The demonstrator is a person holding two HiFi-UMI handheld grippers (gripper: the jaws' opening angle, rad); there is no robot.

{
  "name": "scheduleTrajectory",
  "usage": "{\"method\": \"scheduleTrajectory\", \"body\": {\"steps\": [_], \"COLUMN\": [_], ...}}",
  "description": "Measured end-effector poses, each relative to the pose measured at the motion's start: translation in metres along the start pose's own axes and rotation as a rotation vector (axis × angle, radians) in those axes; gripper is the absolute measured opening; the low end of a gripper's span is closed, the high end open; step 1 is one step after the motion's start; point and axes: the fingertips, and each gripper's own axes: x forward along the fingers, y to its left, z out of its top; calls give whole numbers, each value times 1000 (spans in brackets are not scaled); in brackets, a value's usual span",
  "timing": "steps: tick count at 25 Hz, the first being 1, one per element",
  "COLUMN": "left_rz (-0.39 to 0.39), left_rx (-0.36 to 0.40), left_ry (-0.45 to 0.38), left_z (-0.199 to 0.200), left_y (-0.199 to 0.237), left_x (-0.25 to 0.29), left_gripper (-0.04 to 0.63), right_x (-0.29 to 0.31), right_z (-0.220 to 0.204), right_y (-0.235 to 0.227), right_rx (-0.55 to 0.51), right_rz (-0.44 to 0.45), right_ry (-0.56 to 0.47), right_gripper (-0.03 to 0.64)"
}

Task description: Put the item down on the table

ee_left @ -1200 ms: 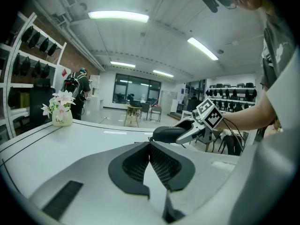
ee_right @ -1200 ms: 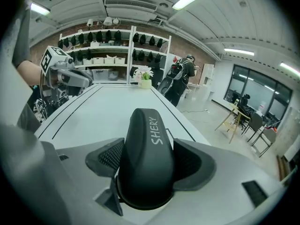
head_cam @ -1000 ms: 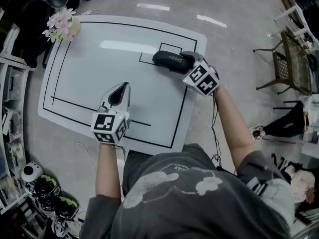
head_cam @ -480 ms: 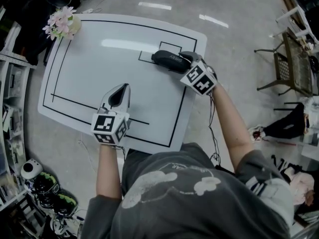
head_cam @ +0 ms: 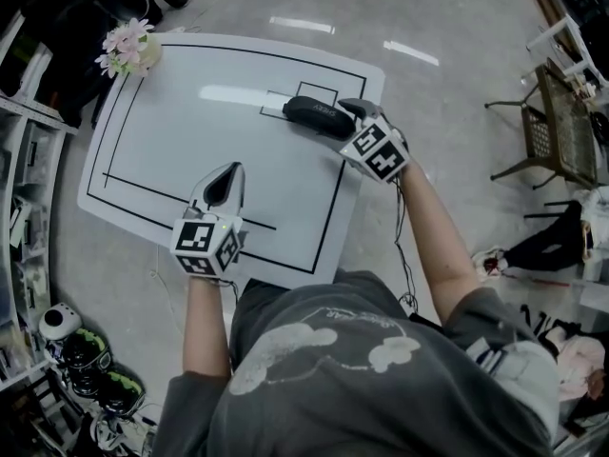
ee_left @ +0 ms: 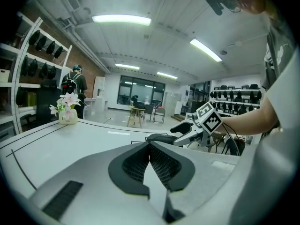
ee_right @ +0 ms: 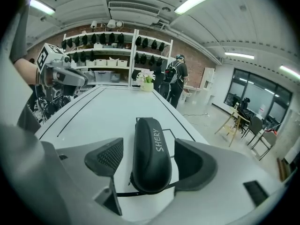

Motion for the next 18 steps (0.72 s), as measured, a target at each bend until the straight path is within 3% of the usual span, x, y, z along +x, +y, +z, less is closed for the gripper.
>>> {"method": "scheduleTrajectory", "body": {"steps": [8, 18], "left_rz": [0, 103], "left_rx": [31, 19], "left_ry": [-32, -97], "left_z": [2, -10], "left_y": [-57, -115], "left_x": [-25, -87], "left_gripper": [3, 3], "right_x": [-50, -123], "right_z": [9, -9], "right_y": [33, 88], "right_rx": [2, 23], "right_rz": [23, 89], "right_ry": [-107, -194], "right_gripper": [297, 181]}}
